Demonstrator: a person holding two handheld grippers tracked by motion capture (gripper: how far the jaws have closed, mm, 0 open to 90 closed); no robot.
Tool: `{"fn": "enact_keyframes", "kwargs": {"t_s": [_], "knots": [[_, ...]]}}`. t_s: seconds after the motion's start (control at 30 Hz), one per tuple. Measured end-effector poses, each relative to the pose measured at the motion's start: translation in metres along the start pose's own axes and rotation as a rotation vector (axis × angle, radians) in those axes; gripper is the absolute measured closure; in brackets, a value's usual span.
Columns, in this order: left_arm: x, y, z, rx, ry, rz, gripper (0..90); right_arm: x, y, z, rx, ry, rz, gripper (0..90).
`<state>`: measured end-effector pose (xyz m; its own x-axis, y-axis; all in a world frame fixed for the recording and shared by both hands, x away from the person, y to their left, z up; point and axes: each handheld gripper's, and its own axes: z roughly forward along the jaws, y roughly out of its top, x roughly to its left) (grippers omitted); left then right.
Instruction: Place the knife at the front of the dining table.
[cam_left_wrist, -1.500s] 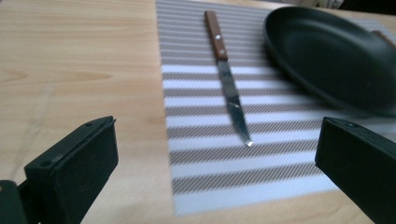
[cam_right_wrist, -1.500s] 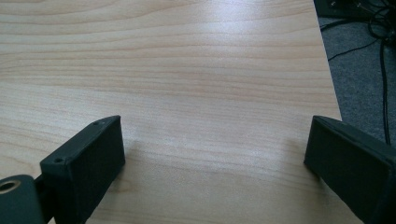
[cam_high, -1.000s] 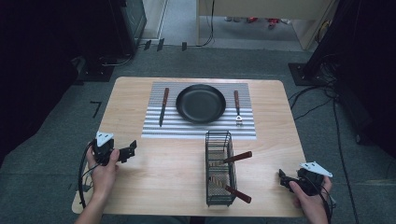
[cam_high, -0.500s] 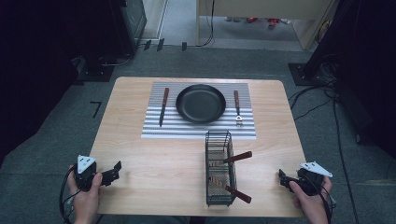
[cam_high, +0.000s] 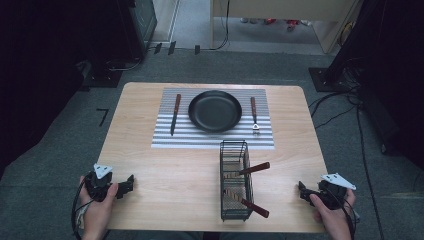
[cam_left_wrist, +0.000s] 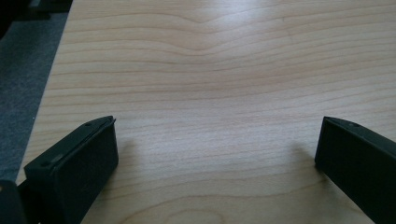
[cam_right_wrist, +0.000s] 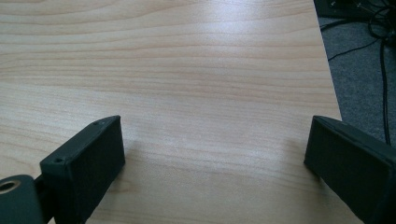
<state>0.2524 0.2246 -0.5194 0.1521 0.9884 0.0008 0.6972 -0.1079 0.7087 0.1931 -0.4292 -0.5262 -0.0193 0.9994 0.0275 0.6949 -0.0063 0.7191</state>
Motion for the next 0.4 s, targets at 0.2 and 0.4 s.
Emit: {"fn": "enact_keyframes", "kwargs": {"t_s": [0.2,0.4], "knots": [[0.0009,0.0004,0.0002,0.001,-0.007,0.008,0.0,0.0001,0.0,0.0,-0.001,0.0,0.001,4.5],[0.0009,0.0004,0.0003,0.001,-0.007,0.009,0.0,0.0001,0.0,0.0,0.0,0.0,0.001,4.5]]}}
